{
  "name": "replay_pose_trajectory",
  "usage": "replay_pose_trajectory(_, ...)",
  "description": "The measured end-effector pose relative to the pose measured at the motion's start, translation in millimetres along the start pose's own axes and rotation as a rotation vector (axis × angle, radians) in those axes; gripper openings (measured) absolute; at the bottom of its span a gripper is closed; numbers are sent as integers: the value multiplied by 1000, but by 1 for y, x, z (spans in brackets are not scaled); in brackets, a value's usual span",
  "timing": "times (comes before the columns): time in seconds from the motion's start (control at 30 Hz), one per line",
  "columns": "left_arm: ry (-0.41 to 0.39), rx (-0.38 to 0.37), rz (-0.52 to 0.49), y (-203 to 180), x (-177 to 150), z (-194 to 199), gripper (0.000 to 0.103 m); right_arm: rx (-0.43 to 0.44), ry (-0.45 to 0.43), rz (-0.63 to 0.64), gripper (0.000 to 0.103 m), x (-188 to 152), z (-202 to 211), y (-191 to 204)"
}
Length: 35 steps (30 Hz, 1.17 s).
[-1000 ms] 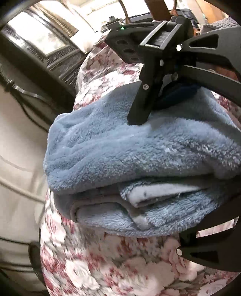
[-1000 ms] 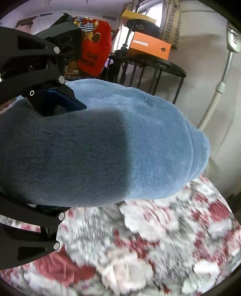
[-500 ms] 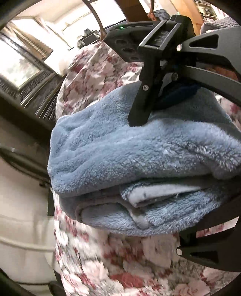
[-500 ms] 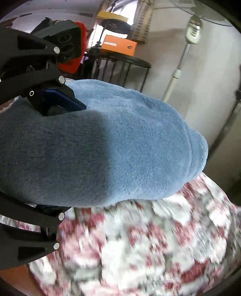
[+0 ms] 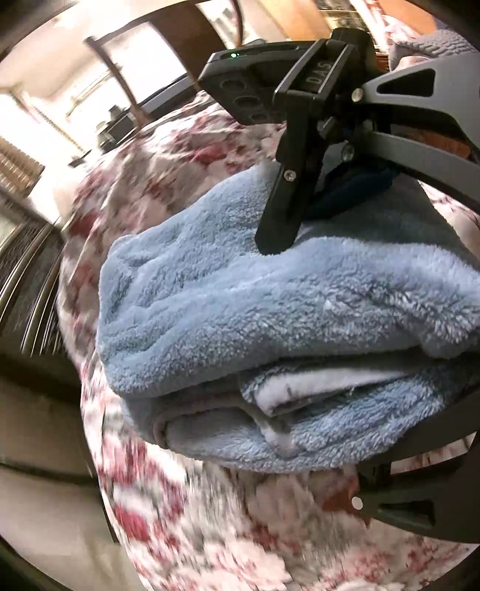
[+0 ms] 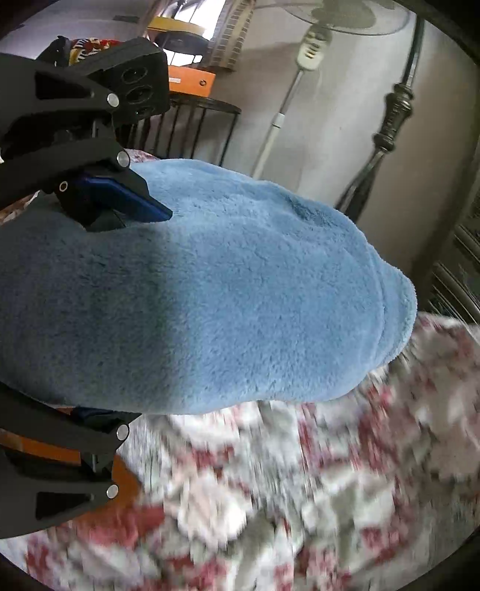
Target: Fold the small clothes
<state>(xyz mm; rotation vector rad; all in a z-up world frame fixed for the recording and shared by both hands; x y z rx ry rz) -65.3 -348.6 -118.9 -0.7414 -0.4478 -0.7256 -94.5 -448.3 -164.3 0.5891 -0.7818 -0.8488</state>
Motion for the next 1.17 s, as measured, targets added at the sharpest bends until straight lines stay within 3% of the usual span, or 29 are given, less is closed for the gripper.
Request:
replay_pose_trajectory(0.2,32,-45,-78,-65,-5,-54,84,-65,-86,-70,81,24,42,-60)
replay_pose_trajectory(0.5,58,-116,-113,-118,-7,-120,84,-141,-189,-122,81,58,74,-129)
replay_pose_trajectory(0.67,38,-100,-118,-114,1,-141,86,-177,-213,-100,81,69,66,-141)
replay_pose_trajectory(0.77,146,-5,-110,-90,-17,-169,95,-293,-150,-108,82,63,44,-172)
replay_pose_trajectory(0.83,185,18,-95,-80,-27,-178,99,-262,-118,-194,84,55,35,-189)
replay_pose_trajectory(0.93,192,6,-41,-75,-29,-177,99,-275,-114,-181,84,56,36,-188)
replay_pose_trajectory(1.17,140,72,-120,-78,-22,-153,99,-320,-145,-131,85,61,50,-169)
Point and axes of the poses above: each gripper's, at about its wrist camera, not at the fingertips, and z roughly against the way its jaws point, y to its left, x to its top, the point moved 9 cm from there along -z, roughly the way its jaws point, and after that the axes turned 9 degrees about -y, right-handed, at the moved point
